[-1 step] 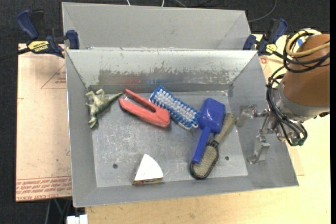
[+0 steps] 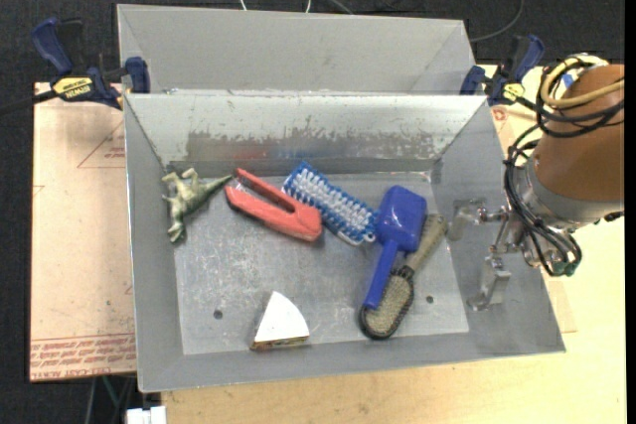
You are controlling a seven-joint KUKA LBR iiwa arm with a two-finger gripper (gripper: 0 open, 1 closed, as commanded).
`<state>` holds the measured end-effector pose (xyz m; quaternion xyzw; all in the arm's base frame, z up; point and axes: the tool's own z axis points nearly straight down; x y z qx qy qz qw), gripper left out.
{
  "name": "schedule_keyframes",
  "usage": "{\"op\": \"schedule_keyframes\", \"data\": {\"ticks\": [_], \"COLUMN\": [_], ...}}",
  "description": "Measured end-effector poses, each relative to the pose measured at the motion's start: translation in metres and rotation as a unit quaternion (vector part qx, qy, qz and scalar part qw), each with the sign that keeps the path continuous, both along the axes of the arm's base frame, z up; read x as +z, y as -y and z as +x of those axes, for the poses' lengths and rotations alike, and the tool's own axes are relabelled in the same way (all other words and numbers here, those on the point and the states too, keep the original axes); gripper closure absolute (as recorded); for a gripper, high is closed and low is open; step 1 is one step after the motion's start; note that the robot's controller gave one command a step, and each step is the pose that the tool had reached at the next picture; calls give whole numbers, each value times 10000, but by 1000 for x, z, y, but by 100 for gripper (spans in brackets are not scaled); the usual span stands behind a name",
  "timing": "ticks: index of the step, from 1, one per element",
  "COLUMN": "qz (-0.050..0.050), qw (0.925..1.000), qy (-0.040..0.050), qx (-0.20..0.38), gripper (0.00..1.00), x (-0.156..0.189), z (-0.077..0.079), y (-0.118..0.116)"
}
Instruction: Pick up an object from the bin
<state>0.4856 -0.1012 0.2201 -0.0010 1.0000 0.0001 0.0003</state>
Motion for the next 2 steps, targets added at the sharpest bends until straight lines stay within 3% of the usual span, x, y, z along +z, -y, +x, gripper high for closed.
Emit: {"op": "schedule_keyframes", "data": {"ticks": [1, 2], "qz": [-10, -14], "qw": [9999, 9968], "qy": [32, 46], "qx": [145, 798], "gripper": [0, 0], "x": [-8, 85], "z": [3, 19], "y": [0, 36]}}
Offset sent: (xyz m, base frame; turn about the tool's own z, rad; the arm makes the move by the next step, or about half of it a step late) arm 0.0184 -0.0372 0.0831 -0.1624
